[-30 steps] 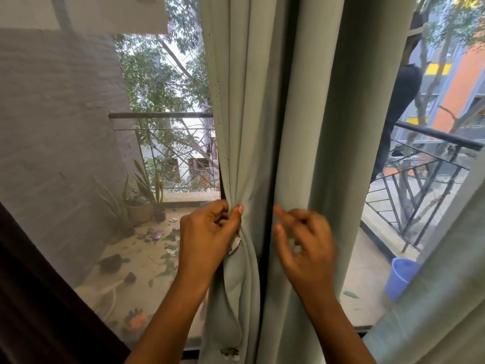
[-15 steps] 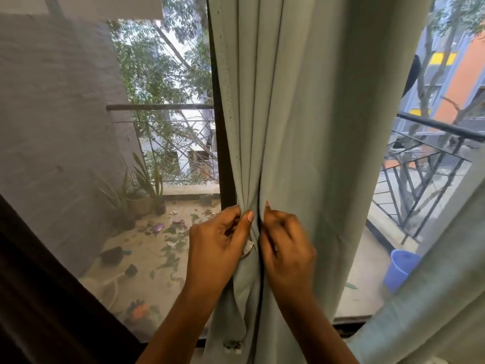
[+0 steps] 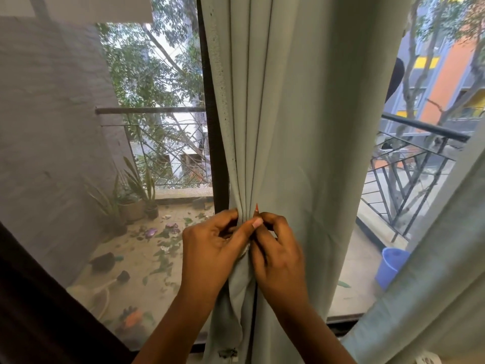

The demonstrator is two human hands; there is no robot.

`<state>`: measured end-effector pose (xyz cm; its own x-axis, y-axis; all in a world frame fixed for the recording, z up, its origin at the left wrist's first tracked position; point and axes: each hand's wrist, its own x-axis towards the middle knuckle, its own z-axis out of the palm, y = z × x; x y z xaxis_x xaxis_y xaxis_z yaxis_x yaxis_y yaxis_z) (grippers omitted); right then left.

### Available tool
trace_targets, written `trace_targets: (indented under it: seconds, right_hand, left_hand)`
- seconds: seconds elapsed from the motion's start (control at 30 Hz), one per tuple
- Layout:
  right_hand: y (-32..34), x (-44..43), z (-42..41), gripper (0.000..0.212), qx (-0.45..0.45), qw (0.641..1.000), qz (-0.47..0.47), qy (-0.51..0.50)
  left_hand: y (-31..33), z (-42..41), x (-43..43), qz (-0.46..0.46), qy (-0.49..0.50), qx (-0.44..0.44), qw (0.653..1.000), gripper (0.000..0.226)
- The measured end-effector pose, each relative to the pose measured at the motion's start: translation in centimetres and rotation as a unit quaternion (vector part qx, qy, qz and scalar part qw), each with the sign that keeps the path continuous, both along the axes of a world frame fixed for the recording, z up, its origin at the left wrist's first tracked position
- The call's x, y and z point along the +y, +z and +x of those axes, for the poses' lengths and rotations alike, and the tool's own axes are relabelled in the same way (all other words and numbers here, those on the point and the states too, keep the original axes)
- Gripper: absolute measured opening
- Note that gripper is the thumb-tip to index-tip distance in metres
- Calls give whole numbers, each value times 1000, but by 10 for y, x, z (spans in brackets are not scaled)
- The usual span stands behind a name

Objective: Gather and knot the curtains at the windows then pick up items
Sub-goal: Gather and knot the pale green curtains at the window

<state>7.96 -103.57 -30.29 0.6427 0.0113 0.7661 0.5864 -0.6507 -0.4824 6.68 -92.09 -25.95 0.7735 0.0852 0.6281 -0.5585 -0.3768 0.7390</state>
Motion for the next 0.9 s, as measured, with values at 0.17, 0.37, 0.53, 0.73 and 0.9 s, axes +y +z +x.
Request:
trace_targets:
  seconds: [0.17,0.37,0.53,0.73,0.9]
  right_hand:
    - [-3,-33,-11,48,-108,983,-79,-122]
    - [9,-80,9,65,-40,950,188,-245]
    - [2,-62,9,26,-118,971,143,-152]
    - [0,-31,6,23,-120,988,53,-77]
    - [1,-23,4,27,-106,992,53,-38]
  left_hand:
    - [-4,15,0,-5,72,-33,997,18]
    - [-2,12,-17,-17,52,-35,998,8]
    - [-4,9,-23,-20,36,-29,999,10]
    - [-6,8,-25,-22,42,-42,998,7]
    - [-5,3,-24,-26,43,-45,998,7]
